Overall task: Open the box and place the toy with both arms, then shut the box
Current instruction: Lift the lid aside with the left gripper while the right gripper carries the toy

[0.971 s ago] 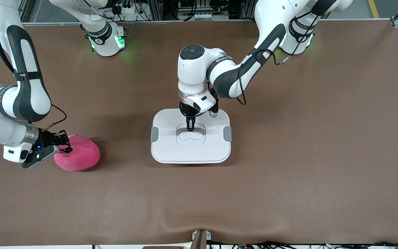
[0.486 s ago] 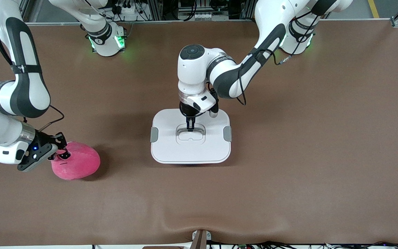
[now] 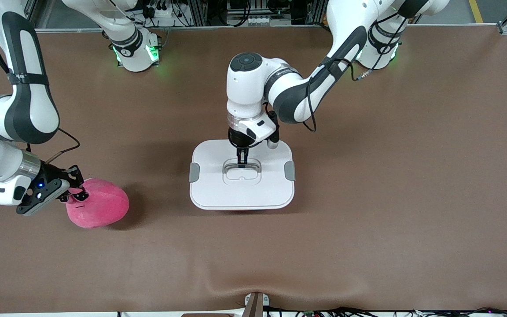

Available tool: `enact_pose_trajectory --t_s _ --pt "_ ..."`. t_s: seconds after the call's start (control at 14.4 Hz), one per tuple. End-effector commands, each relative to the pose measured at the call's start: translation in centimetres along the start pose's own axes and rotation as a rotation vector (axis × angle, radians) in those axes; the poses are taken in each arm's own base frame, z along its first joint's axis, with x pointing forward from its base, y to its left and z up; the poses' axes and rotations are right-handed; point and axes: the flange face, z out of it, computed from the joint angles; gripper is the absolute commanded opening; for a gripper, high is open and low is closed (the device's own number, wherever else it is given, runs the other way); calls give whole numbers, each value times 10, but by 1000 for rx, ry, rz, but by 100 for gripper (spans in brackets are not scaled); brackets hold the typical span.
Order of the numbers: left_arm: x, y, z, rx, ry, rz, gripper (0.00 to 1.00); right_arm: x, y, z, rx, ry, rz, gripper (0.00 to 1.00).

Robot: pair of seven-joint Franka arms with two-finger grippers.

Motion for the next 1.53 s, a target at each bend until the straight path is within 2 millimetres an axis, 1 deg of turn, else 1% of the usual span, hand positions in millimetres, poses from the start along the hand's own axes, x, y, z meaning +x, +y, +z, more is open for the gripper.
enact_pose_trajectory --t_s 0.0,0.07,0.14,0.28,0.35,0.42,0.56,0.62,0.69,0.76,0.83,0.9,0.97,1.11,1.18,1.32,1.46 --pt "6 11 -25 -44 12 21 0 0 -21 -13 33 -5 88 0" --pt "13 19 -27 -46 21 18 0 4 -30 -15 39 -12 105 0" --pt "16 22 -34 -47 25 24 0 7 -39 -17 48 -11 149 0" --pt "27 29 -44 -37 53 61 0 9 -53 -13 124 -16 282 0" --pt "39 35 -51 -35 71 94 0 11 -61 -10 147 -31 322 0" --pt "49 38 -56 -31 80 131 0 13 -66 -12 148 -35 345 0" --pt "71 56 -76 -16 59 166 0 26 -88 -16 145 -36 378 0" --pt "81 66 -89 -9 39 167 0 37 -107 -20 143 -38 427 0" --pt "95 77 -95 0 27 171 0 47 -125 -22 141 -42 479 0" --pt "109 85 -105 8 15 175 0 57 -148 -22 142 -52 526 0" --pt "125 90 -110 27 5 174 0 62 -163 -29 140 -51 583 0" --pt "140 93 -115 41 -3 173 0 68 -178 -31 141 -58 627 0" --pt "151 96 -119 50 -11 178 0 76 -197 -34 141 -59 652 0" --pt "173 101 -127 59 -19 208 0 99 -241 -50 140 -49 721 0" --pt "186 103 -131 67 -27 227 0 107 -260 -56 141 -52 762 0" --pt "221 99 -133 104 -38 278 0 117 -295 -60 138 -55 824 0" --pt "258 93 -132 138 -49 350 0 124 -320 -61 137 -59 878 0"
